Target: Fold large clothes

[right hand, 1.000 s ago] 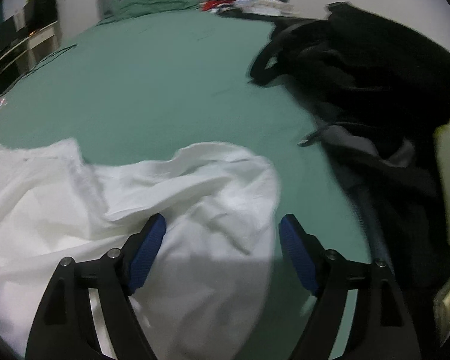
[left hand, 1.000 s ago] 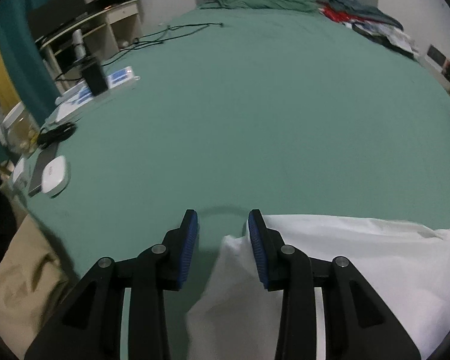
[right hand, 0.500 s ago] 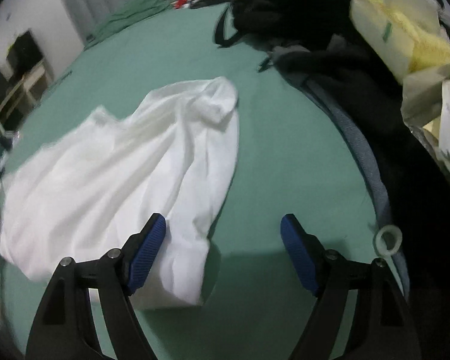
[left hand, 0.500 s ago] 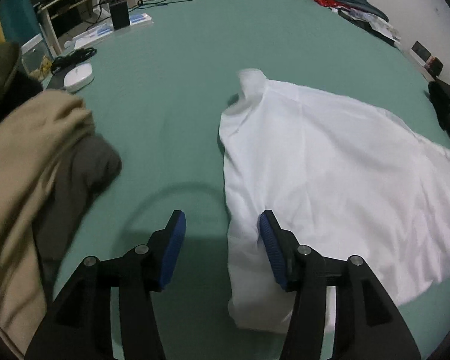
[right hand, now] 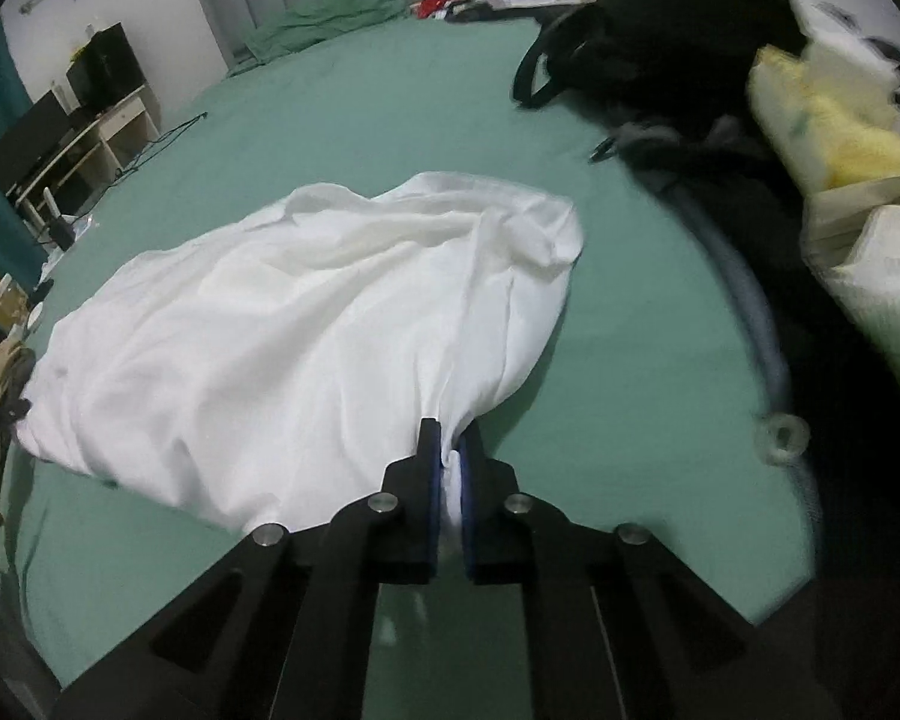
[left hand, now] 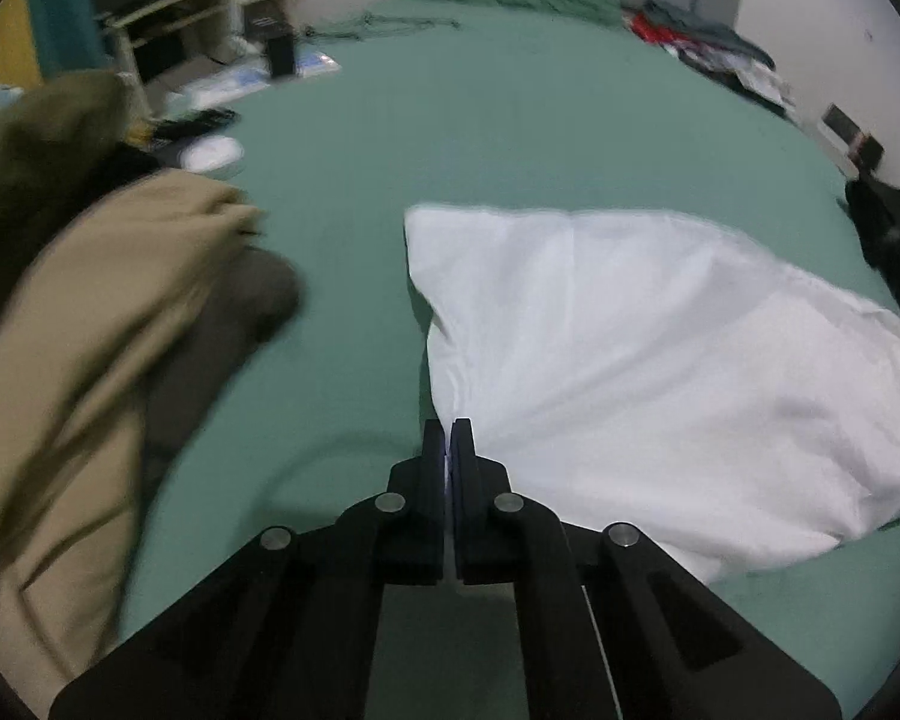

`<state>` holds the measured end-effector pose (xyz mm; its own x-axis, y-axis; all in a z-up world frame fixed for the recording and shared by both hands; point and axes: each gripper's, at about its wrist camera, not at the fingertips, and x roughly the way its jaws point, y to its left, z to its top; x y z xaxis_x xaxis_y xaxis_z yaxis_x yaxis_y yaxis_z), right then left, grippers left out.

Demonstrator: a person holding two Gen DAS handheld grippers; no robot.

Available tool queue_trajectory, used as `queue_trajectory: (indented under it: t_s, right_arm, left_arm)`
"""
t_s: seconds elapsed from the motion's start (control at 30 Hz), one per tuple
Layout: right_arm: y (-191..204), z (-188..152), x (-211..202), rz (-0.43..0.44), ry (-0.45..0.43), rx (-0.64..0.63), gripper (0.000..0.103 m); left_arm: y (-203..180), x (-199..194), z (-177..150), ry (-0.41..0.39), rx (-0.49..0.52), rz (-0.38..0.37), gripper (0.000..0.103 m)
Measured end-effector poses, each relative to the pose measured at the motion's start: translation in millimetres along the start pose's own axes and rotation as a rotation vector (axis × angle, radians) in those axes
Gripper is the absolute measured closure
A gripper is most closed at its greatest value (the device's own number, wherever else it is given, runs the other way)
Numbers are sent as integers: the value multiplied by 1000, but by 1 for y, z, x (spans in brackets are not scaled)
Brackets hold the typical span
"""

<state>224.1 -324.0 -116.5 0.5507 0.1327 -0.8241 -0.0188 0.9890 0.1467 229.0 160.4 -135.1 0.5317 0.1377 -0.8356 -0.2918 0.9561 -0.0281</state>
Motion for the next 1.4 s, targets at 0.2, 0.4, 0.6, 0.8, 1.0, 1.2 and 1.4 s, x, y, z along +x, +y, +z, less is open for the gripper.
queue_trajectory:
  t_s: [0.2, 0.4, 0.6, 0.8, 1.0, 1.2, 1.4]
  right_arm:
    - [-11, -38, -36, -12, 32, -7, 98]
    - [-20, -69, -45, -4, 92, 33, 98]
    - [-42, -92, -43, -62, 130, 123, 71]
    - [-42, -86, -68, -241, 45, 118, 52]
    - [-19, -43, -67, -247, -50, 10, 52]
    - [-25, -5, -13, -166, 17, 28, 52]
    - [-40, 10, 28, -188, 69, 34, 53]
  left_arm:
    - [20, -54, -28, -44, -29, -18, 101]
    - [36, -79, -52, -24, -50, -38, 101]
    - [40, -51, -66, 120, -32, -66, 100]
    - [50, -53, -59, 113, -68, -31, 55]
    - [52, -51, -27, 55, -58, -31, 52]
    - [31, -8, 5, 42, -30, -62, 52]
    - [12, 36, 21, 62, -24, -41, 52]
